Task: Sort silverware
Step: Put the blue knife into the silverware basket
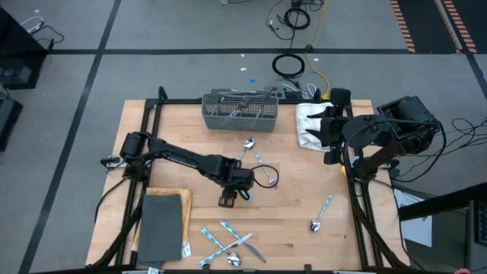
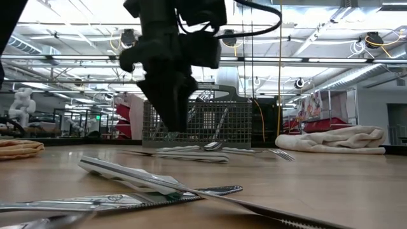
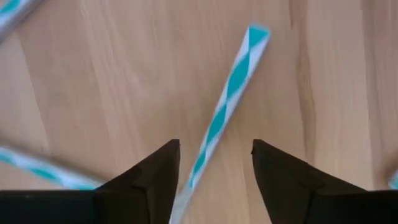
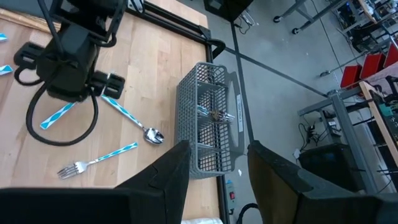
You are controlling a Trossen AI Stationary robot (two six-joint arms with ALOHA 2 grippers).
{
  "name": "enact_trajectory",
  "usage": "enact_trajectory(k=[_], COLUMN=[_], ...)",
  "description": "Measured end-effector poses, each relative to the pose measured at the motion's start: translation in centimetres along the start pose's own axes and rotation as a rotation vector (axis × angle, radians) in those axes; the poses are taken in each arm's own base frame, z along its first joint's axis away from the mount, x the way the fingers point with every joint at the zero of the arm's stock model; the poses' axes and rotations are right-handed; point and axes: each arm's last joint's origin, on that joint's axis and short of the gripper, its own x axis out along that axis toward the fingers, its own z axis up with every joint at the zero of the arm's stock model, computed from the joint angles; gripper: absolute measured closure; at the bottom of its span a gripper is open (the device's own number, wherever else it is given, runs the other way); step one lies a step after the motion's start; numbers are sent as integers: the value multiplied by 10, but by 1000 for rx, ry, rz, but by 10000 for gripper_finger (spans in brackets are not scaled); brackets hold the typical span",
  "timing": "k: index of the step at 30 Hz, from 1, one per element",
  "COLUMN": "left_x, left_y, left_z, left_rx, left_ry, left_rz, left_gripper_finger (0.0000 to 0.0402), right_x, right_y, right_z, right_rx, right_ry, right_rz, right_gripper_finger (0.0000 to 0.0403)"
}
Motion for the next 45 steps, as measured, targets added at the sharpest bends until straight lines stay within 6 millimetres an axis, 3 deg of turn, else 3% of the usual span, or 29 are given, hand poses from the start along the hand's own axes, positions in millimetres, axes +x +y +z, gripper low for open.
enact_trajectory(k=[7,13,16,20,26,30,38,45], left_x=[28,52,63,66,68,50,-16,-28], left_y=[-1,1,2,-1,-1,-4,-13,-16], left_z=[-17,-25,-30,-29,-25,-26,-29,-26], left_rx=[19,50,70,124,66,10,-79,-69], left_ry=[103,86,92,52,8,33,148,149], left_rz=[-3,23,19,52,34,0,21,20], left_gripper_finger=[187,191,233,362,384,388,400,401], right_x=[0,0,0,0,0,0,0,0], right_y=[0,0,0,0,0,0,0,0], right_z=[0,0,0,0,0,0,0,0], right_rx=[9,9,9,26,35,35,14,10], right_ry=[0,0,0,0,0,0,0,0], right_rz=[0,1,1,0,0,0,0,0], right_gripper_finger=[252,252,252,252,252,252,252,252])
